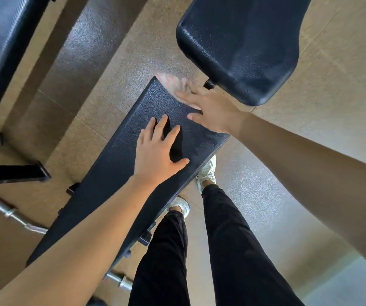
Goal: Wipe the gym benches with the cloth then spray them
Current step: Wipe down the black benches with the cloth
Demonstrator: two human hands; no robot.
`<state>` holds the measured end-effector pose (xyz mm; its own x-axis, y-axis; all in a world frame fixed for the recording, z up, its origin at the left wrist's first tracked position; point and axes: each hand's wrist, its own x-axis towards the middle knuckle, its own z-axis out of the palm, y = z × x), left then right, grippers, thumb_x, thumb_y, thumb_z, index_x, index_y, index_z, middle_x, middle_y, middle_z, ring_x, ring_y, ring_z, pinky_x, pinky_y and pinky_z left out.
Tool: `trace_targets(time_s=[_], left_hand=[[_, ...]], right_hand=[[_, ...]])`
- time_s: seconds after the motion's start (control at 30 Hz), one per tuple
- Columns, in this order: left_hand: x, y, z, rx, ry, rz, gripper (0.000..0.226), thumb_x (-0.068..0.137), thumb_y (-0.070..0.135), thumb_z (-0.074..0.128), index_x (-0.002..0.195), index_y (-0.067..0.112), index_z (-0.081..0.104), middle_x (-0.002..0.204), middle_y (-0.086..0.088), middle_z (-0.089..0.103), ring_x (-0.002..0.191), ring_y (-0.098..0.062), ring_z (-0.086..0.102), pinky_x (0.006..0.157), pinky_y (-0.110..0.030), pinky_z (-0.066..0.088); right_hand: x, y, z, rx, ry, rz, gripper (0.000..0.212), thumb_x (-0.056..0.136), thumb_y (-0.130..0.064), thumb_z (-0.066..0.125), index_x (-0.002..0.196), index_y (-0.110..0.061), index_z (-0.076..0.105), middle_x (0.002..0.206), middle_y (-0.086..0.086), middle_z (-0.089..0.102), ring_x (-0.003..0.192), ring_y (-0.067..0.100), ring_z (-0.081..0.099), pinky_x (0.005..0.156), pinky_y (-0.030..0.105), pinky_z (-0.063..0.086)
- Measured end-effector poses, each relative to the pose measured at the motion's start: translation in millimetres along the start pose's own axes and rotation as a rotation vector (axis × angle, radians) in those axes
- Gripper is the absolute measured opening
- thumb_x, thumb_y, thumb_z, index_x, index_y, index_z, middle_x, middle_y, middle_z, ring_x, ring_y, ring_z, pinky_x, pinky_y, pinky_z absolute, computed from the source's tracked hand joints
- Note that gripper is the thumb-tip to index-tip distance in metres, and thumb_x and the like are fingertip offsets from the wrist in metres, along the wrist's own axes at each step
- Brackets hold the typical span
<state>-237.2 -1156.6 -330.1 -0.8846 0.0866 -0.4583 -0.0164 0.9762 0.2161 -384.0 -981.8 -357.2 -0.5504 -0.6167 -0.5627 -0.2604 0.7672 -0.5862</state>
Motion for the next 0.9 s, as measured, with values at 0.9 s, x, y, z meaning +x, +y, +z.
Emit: trace_targets(time_s=[0.9], left_hand=[[-60.4,23.8,23.0,-0.056,-0.018,-0.091,0.083,0.080,0.046,0.079,0.151,0.019,0.046,0.163,-0.014,0.036,0.147,-0.040,0.036,0.109,-0.057,0.038]], right_hand=[[-128.8,-11.8,92.0,2.033,0.254,0.889,0.035,0.105,-0.038,0.048,0.123,-0.013,0.063,0.136,0.014,0.061,0.124,0.039,0.060,0.099,0.063,0.050]])
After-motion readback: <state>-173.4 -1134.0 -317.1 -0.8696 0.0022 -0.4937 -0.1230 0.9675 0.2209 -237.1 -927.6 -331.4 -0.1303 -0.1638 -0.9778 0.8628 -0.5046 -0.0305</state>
